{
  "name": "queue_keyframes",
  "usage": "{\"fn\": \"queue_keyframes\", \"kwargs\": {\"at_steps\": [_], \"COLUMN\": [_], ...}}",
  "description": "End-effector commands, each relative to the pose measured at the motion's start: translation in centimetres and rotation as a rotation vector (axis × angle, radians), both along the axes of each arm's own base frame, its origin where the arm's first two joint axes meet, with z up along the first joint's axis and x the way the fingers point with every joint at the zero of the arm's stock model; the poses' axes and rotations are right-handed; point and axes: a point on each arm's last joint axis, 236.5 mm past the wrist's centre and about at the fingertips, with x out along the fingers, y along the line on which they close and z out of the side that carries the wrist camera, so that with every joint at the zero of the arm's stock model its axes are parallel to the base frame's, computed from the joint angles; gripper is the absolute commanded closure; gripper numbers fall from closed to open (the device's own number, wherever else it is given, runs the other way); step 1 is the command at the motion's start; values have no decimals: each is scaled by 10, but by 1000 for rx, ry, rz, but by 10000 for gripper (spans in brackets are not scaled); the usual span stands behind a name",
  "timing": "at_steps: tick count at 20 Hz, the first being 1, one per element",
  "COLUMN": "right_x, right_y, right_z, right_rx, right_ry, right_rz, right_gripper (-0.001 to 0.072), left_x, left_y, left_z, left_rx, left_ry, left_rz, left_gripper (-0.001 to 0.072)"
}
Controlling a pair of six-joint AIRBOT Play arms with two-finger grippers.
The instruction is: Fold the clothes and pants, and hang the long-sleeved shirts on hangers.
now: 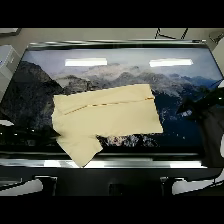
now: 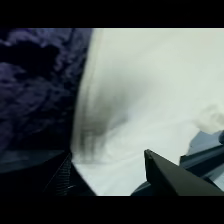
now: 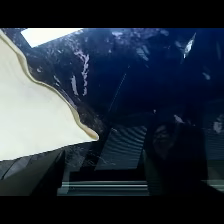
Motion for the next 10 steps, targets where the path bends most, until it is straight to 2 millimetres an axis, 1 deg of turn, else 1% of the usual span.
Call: {"fn": "queue_keyframes", "kwargs": {"at_steps": [1,2,4,6,8,10], "right_x": [-7,-7,-12,-25,-35,-33], "right_y": [1,1,1,8,25,42], "right_z": [-4,-4,-13,-33,-55,-72], "right_rx": [11,8,6,26,87,147], "right_ry": [13,10,31,68,69,30], "right_rz": [1,0,-3,-5,-8,-33], "right_gripper": [151,154,158,161,161,163], "left_x": [-7,-4,0,4,8,9], "left_y": [-16,-17,-21,-20,-19,-19], "left_z": [-22,-24,-25,-20,-15,-10], "left_rx": [16,33,47,56,65,70], "left_ry": [-25,-29,-35,-56,-78,-94], "left_rz": [25,25,20,17,17,14], "left_gripper": [259,368,678,680,680,680]}}
